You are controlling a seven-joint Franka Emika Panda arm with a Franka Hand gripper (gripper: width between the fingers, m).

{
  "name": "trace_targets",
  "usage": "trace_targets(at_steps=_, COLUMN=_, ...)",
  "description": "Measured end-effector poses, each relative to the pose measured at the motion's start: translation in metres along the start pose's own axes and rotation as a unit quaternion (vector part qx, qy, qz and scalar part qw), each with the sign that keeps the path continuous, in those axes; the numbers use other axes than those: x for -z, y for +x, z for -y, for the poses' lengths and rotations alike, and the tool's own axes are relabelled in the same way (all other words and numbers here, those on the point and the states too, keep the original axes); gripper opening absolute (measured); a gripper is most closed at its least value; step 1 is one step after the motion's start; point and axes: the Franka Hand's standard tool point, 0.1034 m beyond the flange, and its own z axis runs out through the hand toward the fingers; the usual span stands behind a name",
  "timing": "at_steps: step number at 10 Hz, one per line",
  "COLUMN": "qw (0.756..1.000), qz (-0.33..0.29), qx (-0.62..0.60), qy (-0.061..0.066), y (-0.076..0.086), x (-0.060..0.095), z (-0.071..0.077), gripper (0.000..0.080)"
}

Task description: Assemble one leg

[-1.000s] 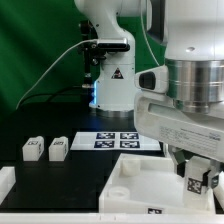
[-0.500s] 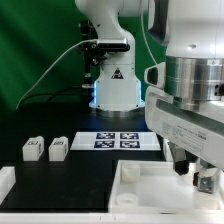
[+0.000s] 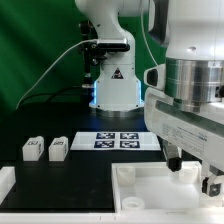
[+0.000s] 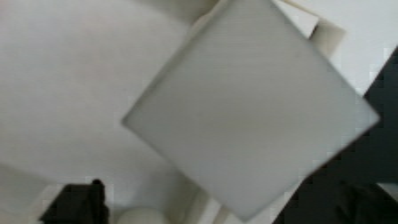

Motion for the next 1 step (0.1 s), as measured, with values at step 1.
trace_targets(at_steps=1, qw=1.000, qz=0.000, qx=0.000, qy=0.000, y=0.0000, x=-0.0001, z=-0.0001, gripper=0.0647)
